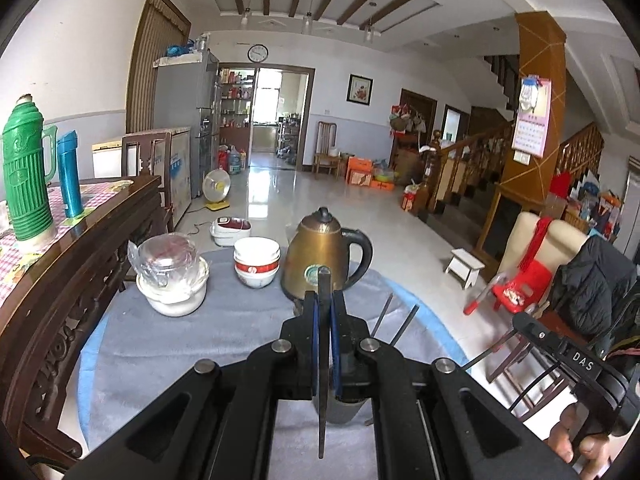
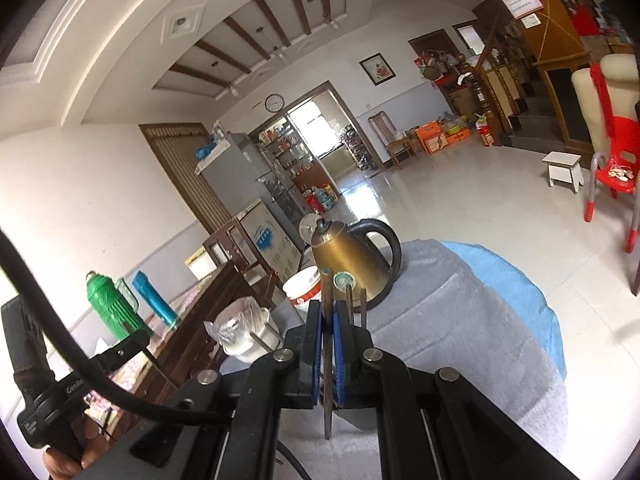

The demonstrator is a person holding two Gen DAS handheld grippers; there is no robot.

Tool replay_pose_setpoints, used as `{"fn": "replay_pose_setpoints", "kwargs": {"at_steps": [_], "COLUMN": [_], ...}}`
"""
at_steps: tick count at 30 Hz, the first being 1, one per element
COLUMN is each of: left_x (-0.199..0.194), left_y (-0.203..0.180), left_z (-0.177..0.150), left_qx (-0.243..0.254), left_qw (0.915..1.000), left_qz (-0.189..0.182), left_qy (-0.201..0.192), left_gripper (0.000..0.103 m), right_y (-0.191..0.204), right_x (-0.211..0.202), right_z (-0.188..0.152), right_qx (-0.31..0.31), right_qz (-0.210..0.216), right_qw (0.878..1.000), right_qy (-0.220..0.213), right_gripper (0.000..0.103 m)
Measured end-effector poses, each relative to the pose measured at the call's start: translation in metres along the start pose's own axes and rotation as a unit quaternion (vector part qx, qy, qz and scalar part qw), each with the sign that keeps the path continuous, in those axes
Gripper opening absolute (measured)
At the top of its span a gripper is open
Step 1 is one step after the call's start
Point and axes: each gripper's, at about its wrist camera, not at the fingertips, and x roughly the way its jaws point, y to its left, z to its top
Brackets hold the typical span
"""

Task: Organize utensils
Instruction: 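Lower both chopsticks into the grey cup and open both tools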

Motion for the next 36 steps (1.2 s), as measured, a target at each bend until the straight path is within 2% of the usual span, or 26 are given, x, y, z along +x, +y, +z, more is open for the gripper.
{"fn": "replay_pose_setpoints", "kwargs": {"at_steps": [7,11,20,27,36], "left_x": [0.009,0.013,0.041,0.066,0.085], "left_y": [-0.015,-0.026,-0.043,-0.04,-0.033], "left_z": [0.021,0.025,0.017,0.003,-0.01], "left_qx": [0.012,0.027,0.038,0.025,0.016], "left_qw": [0.9994,0.9978,0.9955,0.997,0.9982], "left_qz": [-0.007,-0.004,-0.014,-0.015,-0.013], "left_qy": [-0.031,-0.061,-0.086,-0.072,-0.056], "left_gripper": [0.005,0.005,0.006,0.006,0.006], "right_y": [0.002,0.001,-0.004,-0.008,-0.003], "right_x": [0.012,0.011,0.02,0.033,0.046], "right_z": [0.011,0.014,0.011,0.004,-0.005], "right_qx": [0.022,0.038,0.035,0.026,0.011], "right_qz": [0.003,-0.002,-0.046,-0.07,-0.072], "right_qw": [1.0,0.999,0.997,0.996,0.997], "right_qy": [-0.007,-0.029,-0.055,-0.05,-0.034], "right_gripper": [0.006,0.006,0.006,0.006,0.006]}}
